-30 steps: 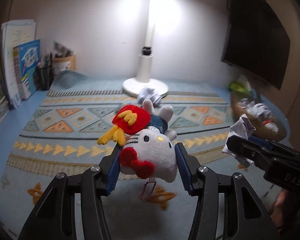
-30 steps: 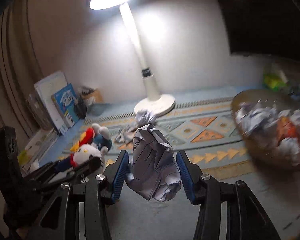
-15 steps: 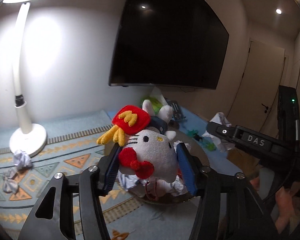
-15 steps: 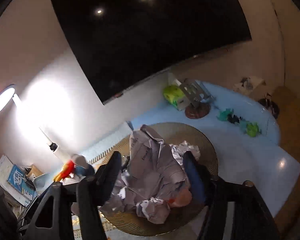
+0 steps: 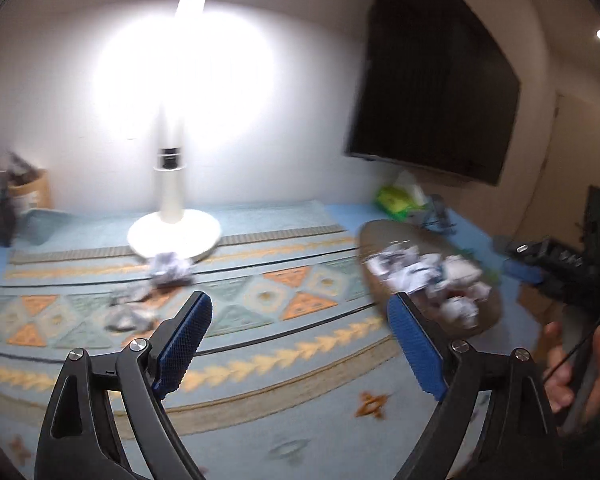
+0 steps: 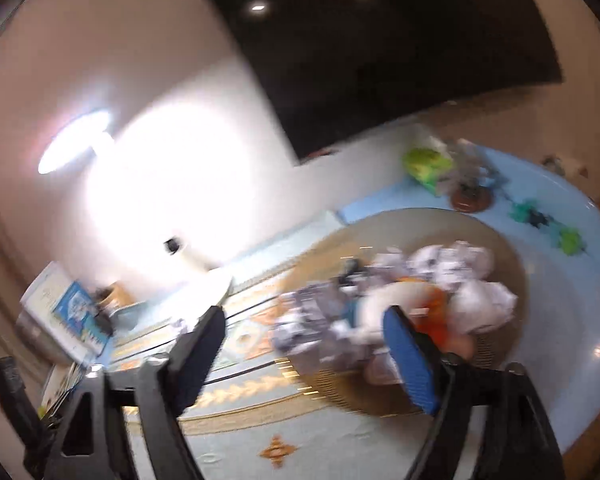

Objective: Organize objects
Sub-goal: 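Move both open tools back toward the plaid bow and last paper ball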

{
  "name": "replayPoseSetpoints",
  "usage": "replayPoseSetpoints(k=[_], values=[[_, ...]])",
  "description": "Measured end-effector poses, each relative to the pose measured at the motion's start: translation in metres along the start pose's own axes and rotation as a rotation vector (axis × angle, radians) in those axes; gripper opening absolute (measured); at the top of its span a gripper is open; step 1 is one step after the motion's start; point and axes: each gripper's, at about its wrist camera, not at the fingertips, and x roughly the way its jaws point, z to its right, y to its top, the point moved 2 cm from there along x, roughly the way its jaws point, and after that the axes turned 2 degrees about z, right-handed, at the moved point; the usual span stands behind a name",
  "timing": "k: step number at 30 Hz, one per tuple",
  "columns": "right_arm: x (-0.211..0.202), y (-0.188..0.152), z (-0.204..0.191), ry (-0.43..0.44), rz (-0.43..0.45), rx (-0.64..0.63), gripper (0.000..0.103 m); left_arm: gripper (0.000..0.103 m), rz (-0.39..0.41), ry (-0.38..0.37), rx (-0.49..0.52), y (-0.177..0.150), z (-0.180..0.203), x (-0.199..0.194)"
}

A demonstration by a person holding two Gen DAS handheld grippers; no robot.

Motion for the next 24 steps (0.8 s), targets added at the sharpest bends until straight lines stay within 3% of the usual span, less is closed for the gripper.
replayPoseSetpoints(k=[3, 5, 8, 10, 14, 21, 24], values=[[0.038, -0.037, -0.054, 0.093, -0.099, -0.085, 0.103, 0.089, -0.012, 0.186, -0.019, -0.024, -0.065, -0.018], [0.062, -0.066, -0.090, 0.045, -0.155, -0.194, 0.103, 0.089, -0.050, 0.265, -0.060, -0.038, -0.103, -0.018], [0.090, -0.093, -0.127, 0.034, -0.185, -0.343, 0.103, 0.089, -0.069, 0.262, -0.178, -0.057, -0.144, -0.015], [0.115, -0.106, -0.133, -0.024, -0.230, -0.378, 0.103, 0.089, -0.076, 0.270, -0.217, -0.066, -0.158, -0.010], [0.146, -0.124, -0.122, -0.012, -0.290, -0.295, 0.103, 0.089, -0.102, 0.324, -0.229, -0.082, -0.160, 0.001], [0.151, -0.125, -0.119, -0.083, -0.271, -0.288, 0.103, 0.089, -0.102, 0.285, -0.331, -0.090, -0.177, -0.006], [0.150, -0.127, -0.125, -0.090, -0.267, -0.332, 0.103, 0.089, -0.095, 0.242, -0.329, -0.090, -0.176, -0.008]])
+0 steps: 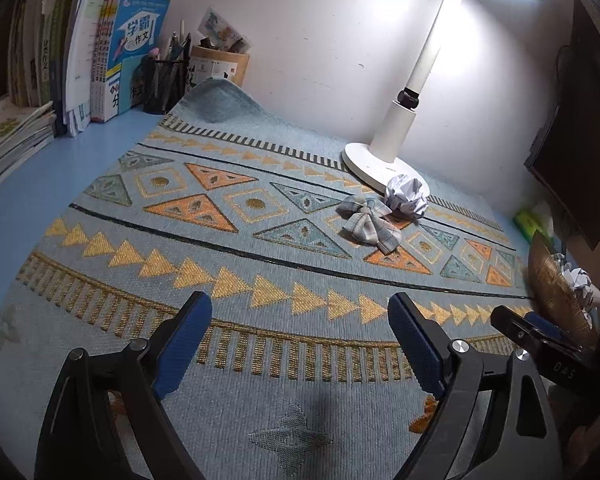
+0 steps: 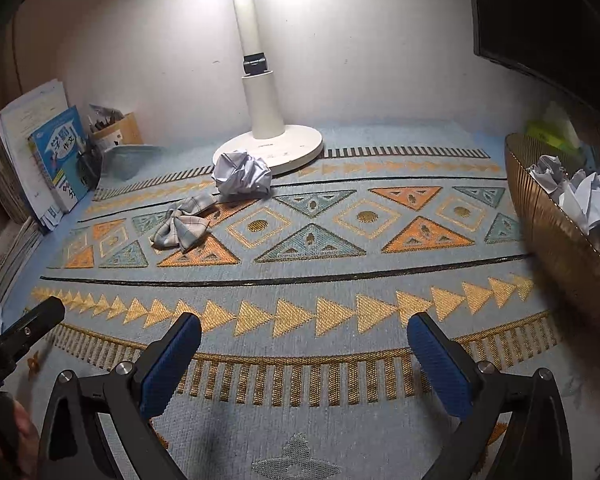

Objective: Organize objects
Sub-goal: 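Move both open tools back toward the plaid bow and last paper ball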

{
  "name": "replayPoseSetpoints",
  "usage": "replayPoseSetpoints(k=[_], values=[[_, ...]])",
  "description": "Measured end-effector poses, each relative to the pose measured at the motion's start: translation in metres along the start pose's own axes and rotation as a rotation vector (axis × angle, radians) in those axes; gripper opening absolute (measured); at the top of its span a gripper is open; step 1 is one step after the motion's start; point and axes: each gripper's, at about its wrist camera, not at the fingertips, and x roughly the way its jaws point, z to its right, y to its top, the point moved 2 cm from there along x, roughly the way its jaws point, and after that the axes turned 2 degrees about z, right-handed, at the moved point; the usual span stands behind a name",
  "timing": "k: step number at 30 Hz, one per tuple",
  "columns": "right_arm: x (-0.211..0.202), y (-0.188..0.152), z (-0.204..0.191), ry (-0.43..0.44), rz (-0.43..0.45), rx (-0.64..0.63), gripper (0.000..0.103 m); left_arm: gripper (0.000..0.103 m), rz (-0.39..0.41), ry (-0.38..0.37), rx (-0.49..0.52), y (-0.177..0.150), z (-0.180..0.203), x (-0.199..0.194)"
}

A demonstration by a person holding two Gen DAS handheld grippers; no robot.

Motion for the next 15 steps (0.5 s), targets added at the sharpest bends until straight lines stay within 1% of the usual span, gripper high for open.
replayPoseSetpoints(k=[2, 5, 7, 9, 11, 13, 15], values=[[-0.003, -0.001, -0.008, -0.016, 0.016, -0.049, 0.103, 0.089, 0.003, -0.026, 0.025, -0.001, 0.005, -0.002], [-0.008, -0.004, -0.020, -0.046, 0.046, -0.120, 0.103, 0.089, 0.000, -0.010, 0.052, -0.002, 0.010, -0.001], [-0.009, -0.005, -0.024, -0.062, 0.053, -0.143, 0.103, 0.089, 0.000, -0.013, 0.058, -0.003, 0.011, -0.001], [-0.007, -0.004, -0.023, -0.060, 0.044, -0.145, 0.103, 0.089, 0.002, -0.009, 0.055, -0.002, 0.011, -0.001], [-0.008, -0.004, -0.021, -0.072, 0.049, -0.132, 0.103, 0.089, 0.002, -0.023, 0.052, -0.002, 0.010, -0.001], [-0.015, -0.004, -0.019, -0.081, 0.083, -0.124, 0.103, 0.089, -0.013, -0.058, 0.061, -0.003, 0.011, 0.000], [-0.021, -0.004, -0.018, -0.079, 0.111, -0.121, 0.103, 0.089, -0.026, -0.067, 0.078, -0.004, 0.014, 0.002]])
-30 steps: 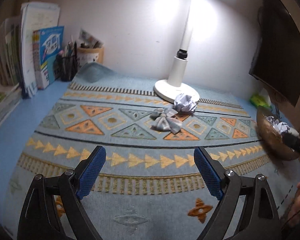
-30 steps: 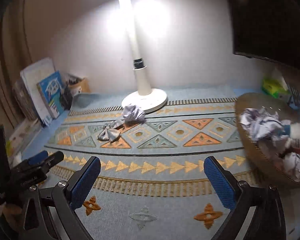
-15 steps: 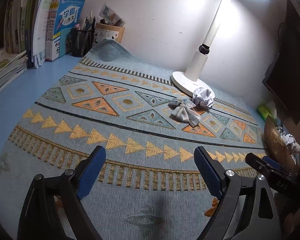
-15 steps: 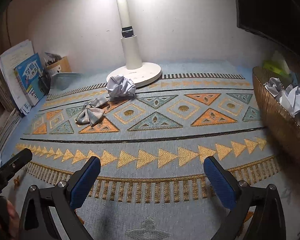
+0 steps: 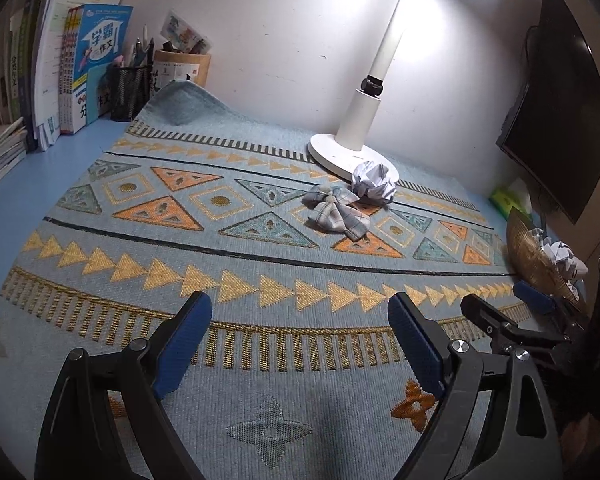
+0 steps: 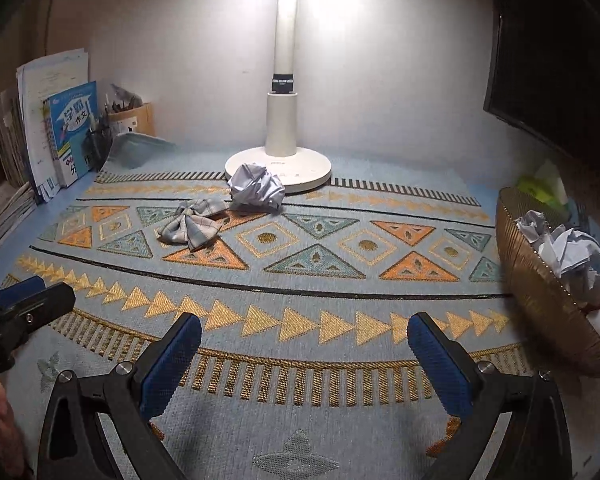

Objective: Organize objects
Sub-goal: 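Move both open tools back toward the plaid bow and last paper ball, then grasp the plaid cloth bow with the left tool while the right tool grasps the paper ball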

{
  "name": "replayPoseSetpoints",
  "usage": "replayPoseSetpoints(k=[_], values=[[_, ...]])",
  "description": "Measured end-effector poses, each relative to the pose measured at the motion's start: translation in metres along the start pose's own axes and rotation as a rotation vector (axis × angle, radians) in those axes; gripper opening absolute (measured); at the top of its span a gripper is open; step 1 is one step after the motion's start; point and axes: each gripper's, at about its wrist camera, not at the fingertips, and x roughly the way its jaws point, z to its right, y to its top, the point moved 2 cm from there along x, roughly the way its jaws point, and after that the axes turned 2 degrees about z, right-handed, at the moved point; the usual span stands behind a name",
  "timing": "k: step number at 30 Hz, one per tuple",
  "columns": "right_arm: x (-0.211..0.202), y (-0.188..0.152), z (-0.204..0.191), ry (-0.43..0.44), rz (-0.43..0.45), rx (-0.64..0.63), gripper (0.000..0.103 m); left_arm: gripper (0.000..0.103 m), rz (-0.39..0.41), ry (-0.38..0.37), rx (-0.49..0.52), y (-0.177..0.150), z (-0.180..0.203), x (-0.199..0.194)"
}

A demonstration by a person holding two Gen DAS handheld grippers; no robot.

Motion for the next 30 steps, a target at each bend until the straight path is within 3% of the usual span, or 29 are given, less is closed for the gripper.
replayPoseSetpoints(k=[4, 7, 11, 14, 18, 22, 27, 30], values=[[0.010, 0.002, 0.000, 0.060, -0.060, -0.002, 0.103, 0.091, -0.007, -0.002, 0.038, -0.001, 0.007, 0.001], [0.011, 0.008, 0.006, 0.115, -0.056, 0.022, 0.102, 0.095, -0.066, -0.069, 0.082, -0.001, 0.015, 0.009], [0.021, 0.049, 0.011, 0.163, -0.092, 0.013, 0.101, 0.095, -0.071, -0.061, 0.186, 0.022, 0.026, 0.015], [0.056, 0.079, 0.018, 0.179, -0.181, 0.066, 0.101, 0.099, -0.072, -0.084, 0.196, 0.054, 0.025, 0.033], [0.112, 0.097, 0.023, 0.297, -0.224, 0.184, 0.100, 0.099, -0.178, -0.157, 0.162, 0.070, 0.023, 0.090], [0.157, 0.101, 0.013, 0.351, -0.264, 0.250, 0.093, 0.098, -0.222, -0.095, 0.185, 0.065, 0.032, 0.131], [0.191, 0.106, -0.003, 0.344, -0.281, 0.248, 0.084, 0.095, -0.228, -0.015, 0.206, 0.067, 0.040, 0.143], [0.199, 0.104, -0.010, 0.315, -0.261, 0.229, 0.070, 0.093, -0.240, -0.004, 0.210, 0.070, 0.044, 0.149]])
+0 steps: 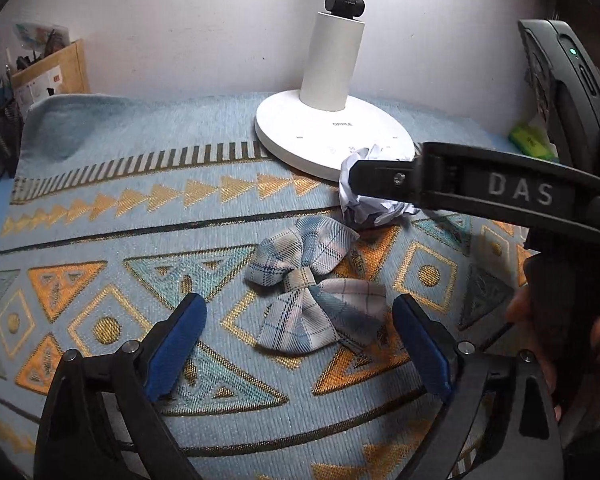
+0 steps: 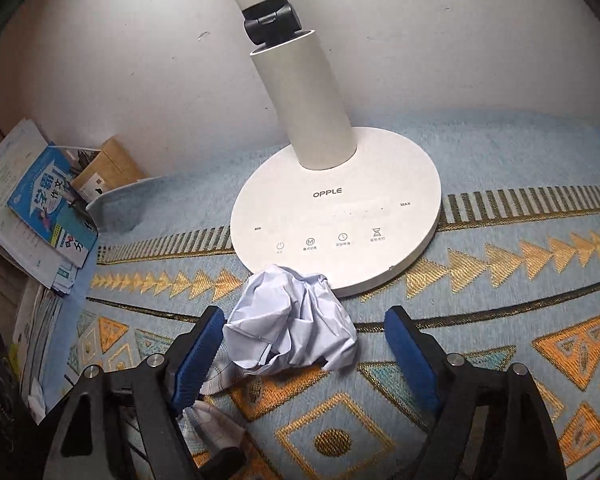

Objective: Organize objects
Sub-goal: 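Grasp the plaid cloth bow with the left tool while the right tool grasps the paper ball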

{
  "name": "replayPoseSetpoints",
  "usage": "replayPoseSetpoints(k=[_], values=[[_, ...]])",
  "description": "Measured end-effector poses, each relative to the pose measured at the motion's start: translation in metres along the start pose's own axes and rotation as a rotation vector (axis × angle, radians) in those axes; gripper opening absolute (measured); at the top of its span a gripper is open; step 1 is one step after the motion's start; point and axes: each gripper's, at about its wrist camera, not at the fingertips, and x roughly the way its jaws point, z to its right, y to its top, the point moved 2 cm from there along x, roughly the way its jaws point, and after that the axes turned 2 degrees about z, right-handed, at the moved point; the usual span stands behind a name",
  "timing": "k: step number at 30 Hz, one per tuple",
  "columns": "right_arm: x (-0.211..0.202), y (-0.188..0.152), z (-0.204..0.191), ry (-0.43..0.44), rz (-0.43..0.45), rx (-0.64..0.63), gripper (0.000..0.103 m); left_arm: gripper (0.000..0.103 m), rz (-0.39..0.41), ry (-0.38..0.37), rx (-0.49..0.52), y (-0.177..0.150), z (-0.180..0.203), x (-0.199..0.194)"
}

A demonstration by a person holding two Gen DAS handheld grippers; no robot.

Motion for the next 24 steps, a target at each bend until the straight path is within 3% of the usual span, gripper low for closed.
replayPoseSetpoints(k=[2, 5, 6, 8, 10, 13, 20, 23, 24], values=[[0.000, -0.001, -0.004, 0.022, 0.002, -0.017, 0.054, 0.090, -0.002, 0.029, 0.027, 0.000, 0.006, 0.002], [-0.003, -0.003, -0.005, 0.018, 0.019, -0.027, 0.051, 0.078, -0.004, 0.090, 0.085, -0.001, 0.017, 0.004], [-0.005, -0.003, -0.005, 0.015, 0.029, -0.029, 0.051, 0.062, 0.010, 0.081, 0.097, -0.001, 0.019, 0.001], [-0.014, -0.004, -0.003, 0.025, 0.060, -0.030, 0.049, 0.047, 0.022, 0.066, 0.110, -0.001, 0.022, 0.000], [-0.026, -0.007, -0.001, 0.074, 0.083, -0.014, 0.047, 0.024, 0.030, 0.051, 0.126, -0.001, 0.024, -0.003], [-0.043, -0.022, 0.004, 0.108, 0.056, 0.031, 0.047, 0.024, 0.022, 0.014, 0.126, -0.007, 0.024, -0.010], [-0.130, -0.089, -0.010, 0.144, 0.061, -0.051, 0.047, 0.024, 0.053, -0.022, 0.073, -0.053, 0.019, -0.073], [-0.151, -0.122, -0.021, 0.106, 0.077, -0.176, 0.048, 0.024, -0.053, -0.041, -0.008, -0.083, 0.010, -0.086], [-0.154, -0.132, -0.023, 0.093, 0.073, -0.213, 0.048, 0.024, -0.055, -0.040, -0.025, -0.093, 0.009, -0.090]])
